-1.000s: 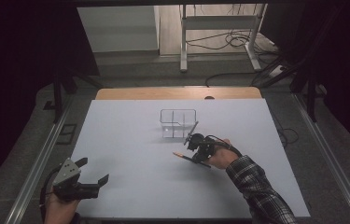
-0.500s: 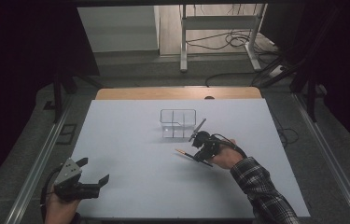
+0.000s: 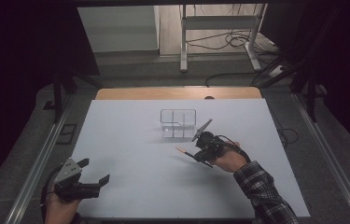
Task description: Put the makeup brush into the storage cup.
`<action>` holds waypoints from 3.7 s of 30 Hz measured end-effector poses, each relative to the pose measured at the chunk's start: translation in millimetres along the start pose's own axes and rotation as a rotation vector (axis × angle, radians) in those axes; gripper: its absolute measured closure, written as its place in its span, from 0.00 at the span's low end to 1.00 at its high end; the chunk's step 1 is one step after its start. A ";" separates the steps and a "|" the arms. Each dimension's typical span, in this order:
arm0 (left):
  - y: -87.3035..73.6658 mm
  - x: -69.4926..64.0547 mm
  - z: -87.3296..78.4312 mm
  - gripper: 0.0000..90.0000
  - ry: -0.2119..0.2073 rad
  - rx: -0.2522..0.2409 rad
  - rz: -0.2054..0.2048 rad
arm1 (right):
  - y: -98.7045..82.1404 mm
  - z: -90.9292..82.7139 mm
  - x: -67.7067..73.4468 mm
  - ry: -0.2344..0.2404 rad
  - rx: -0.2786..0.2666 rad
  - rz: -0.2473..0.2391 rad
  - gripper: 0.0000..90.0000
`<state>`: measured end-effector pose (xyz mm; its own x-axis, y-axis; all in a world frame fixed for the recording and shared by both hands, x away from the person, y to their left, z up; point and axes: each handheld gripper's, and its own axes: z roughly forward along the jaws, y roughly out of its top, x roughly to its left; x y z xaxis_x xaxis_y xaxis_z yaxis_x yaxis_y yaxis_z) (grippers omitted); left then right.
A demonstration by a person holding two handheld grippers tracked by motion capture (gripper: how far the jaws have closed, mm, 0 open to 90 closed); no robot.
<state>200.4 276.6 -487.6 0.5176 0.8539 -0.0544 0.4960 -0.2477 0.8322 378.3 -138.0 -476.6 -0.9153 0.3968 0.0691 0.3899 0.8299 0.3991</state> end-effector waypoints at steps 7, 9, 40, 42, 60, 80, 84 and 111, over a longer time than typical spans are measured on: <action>0.9 -1.8 0.2 0.04 -0.012 0.009 -0.001 | -5.6 -8.8 4.9 -0.009 -0.045 0.010 0.93; 1.1 -2.2 0.4 0.04 -0.013 0.010 0.000 | -7.8 -10.8 5.8 -0.012 -0.054 0.009 0.93; 0.1 -3.6 0.9 0.04 0.027 -0.005 0.057 | -33.9 -31.7 23.4 -0.044 -0.202 0.053 0.93; 0.2 -4.1 1.6 0.04 0.027 0.001 0.061 | -35.0 -33.8 24.8 -0.048 -0.214 0.054 0.93; 5.9 -6.5 2.9 0.06 -0.033 -0.012 -0.006 | -47.4 -49.8 38.5 -0.079 -0.323 0.079 0.93; 39.8 -18.8 18.2 0.09 -0.167 -0.098 -0.040 | -54.1 -60.7 51.9 -0.108 -0.410 0.100 0.93; 45.7 -21.8 23.9 0.10 -0.197 -0.105 -0.043 | -54.8 -62.4 52.7 -0.114 -0.431 0.106 0.93; 88.1 -41.0 70.3 0.21 -0.342 -0.149 -0.069 | -49.4 -61.4 59.3 -0.117 -0.492 0.106 0.93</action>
<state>271.8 187.6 -450.8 0.7019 0.6579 -0.2729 0.4439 -0.1044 0.8900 298.6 -179.6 -436.1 -0.8451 0.5330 0.0408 0.3603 0.5116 0.7800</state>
